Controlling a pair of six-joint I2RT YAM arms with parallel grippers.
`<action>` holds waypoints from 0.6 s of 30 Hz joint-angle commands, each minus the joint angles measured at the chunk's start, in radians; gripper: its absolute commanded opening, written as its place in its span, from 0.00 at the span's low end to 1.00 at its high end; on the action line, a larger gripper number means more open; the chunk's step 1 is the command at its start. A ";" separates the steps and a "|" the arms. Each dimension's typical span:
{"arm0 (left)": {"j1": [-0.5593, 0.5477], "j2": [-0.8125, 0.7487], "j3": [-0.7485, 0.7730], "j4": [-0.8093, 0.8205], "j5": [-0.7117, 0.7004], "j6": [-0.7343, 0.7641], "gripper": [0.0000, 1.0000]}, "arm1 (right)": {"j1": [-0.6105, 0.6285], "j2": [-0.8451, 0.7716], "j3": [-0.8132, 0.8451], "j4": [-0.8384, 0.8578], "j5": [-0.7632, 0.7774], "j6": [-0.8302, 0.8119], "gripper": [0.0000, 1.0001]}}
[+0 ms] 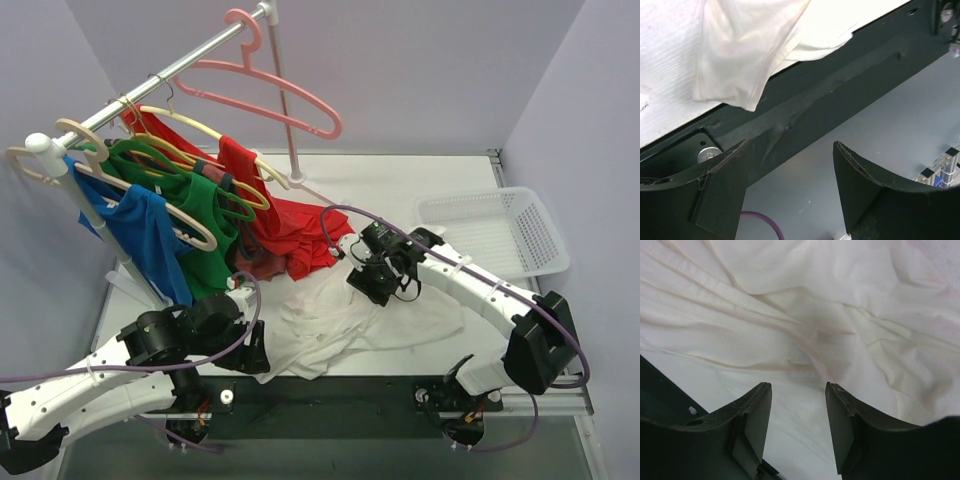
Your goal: Place the tank top on the hanger
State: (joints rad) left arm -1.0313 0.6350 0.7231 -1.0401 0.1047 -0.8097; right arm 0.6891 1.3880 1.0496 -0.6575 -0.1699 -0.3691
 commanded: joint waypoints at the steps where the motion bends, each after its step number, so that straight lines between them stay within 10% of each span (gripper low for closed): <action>1: 0.000 0.025 -0.028 0.029 0.013 -0.022 0.75 | 0.009 0.069 0.049 0.025 0.072 -0.011 0.46; 18: -0.003 0.156 -0.068 0.075 -0.014 0.001 0.75 | 0.018 0.111 -0.014 0.096 0.116 0.007 0.01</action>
State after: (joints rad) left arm -1.0317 0.7700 0.6464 -1.0016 0.1085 -0.8246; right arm 0.7013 1.5150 1.0550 -0.5659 -0.0696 -0.3695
